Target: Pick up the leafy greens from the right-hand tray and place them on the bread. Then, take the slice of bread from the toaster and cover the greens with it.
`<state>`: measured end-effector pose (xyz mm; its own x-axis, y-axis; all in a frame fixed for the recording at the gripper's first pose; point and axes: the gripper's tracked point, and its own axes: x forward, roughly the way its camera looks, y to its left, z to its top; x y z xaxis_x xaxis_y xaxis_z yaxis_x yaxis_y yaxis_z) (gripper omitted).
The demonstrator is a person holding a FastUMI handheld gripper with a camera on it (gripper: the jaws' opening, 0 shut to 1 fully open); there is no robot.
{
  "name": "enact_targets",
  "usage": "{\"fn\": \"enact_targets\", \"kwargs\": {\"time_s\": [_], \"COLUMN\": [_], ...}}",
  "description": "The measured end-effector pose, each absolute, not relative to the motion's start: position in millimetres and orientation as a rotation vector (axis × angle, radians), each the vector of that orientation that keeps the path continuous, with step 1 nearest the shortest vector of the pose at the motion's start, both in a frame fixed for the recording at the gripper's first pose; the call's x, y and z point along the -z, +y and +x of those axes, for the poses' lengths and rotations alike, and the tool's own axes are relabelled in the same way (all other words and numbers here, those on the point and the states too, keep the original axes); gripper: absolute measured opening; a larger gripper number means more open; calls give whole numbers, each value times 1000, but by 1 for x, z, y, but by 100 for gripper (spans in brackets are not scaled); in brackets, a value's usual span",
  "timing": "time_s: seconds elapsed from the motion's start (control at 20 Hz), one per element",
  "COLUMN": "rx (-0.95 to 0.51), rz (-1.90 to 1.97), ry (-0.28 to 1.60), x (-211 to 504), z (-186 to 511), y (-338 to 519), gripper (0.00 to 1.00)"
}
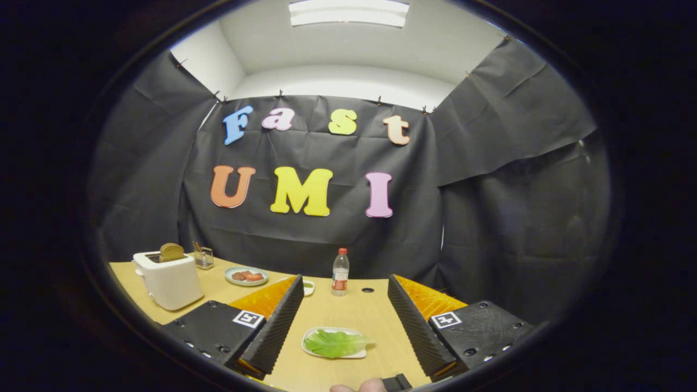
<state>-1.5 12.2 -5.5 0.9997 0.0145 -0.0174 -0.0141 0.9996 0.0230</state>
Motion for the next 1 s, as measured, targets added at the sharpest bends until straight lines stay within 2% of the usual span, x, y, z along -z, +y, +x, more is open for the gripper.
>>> {"fn": "enact_targets", "kwargs": {"time_s": [0.55,1.0], "rx": [-7,-4], "rz": [17,-12], "ry": [22,104], "x": [9,40], "z": [-1,10], "y": [4,-2], "gripper": [95,95]}}
